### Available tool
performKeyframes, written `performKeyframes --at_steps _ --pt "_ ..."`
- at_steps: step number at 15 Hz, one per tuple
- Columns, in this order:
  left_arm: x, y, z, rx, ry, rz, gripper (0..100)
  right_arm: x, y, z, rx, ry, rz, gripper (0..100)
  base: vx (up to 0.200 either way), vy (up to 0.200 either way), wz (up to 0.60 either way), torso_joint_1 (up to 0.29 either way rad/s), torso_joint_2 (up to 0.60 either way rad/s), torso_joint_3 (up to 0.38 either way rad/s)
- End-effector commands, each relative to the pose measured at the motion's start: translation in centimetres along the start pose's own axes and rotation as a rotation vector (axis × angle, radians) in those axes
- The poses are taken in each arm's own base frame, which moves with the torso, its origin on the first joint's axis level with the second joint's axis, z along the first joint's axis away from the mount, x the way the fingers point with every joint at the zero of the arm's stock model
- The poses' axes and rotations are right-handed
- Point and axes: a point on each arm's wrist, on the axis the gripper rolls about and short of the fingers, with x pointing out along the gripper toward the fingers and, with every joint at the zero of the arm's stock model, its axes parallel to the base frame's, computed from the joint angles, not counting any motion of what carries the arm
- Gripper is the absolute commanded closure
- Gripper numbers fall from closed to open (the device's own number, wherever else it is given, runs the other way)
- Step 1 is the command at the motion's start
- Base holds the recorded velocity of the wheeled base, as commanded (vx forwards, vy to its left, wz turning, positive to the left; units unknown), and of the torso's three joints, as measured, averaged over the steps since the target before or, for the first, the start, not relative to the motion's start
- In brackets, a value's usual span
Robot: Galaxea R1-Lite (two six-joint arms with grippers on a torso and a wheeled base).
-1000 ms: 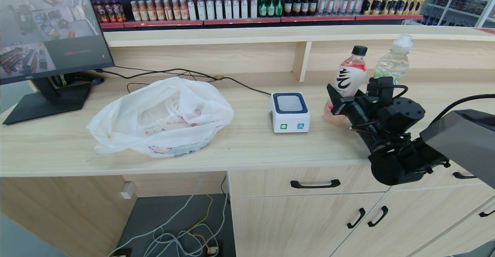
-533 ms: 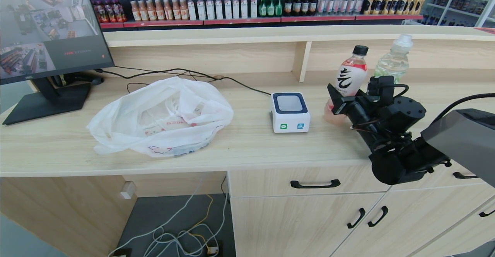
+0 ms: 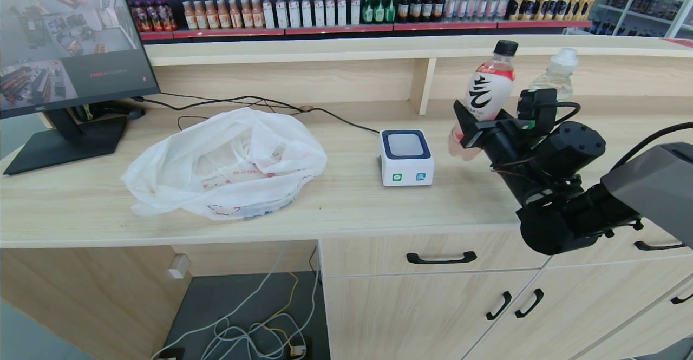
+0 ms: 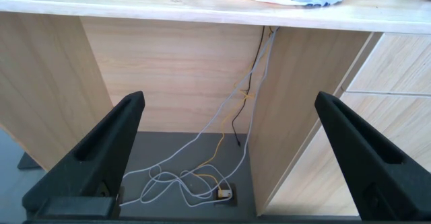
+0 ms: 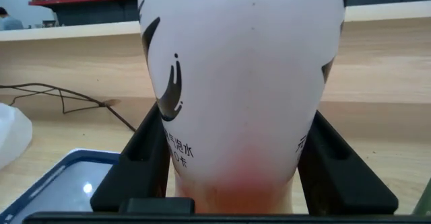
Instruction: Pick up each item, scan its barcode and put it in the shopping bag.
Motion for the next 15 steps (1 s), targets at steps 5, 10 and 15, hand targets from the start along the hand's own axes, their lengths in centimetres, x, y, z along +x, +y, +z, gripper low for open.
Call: performKeyframes --at_steps 5,10,15 --pt "0.0 0.0 0.0 0.000 0.000 0.000 0 -3.7 1.7 4.7 0.018 0.027 0.036 100 0.000 0.000 0.00 0.000 0.00 0.000" --pt "0.0 0.0 0.0 0.000 0.000 0.000 0 -8.7 3.6 6.4 0.088 0.130 0.105 100 0.000 0.000 0.00 0.000 0.00 0.000" --pt "0.0 0.0 0.0 0.000 0.000 0.000 0 -10.3 5.1 8.5 0.173 0.112 0.179 100 0.000 0.000 0.00 0.000 0.00 0.000"
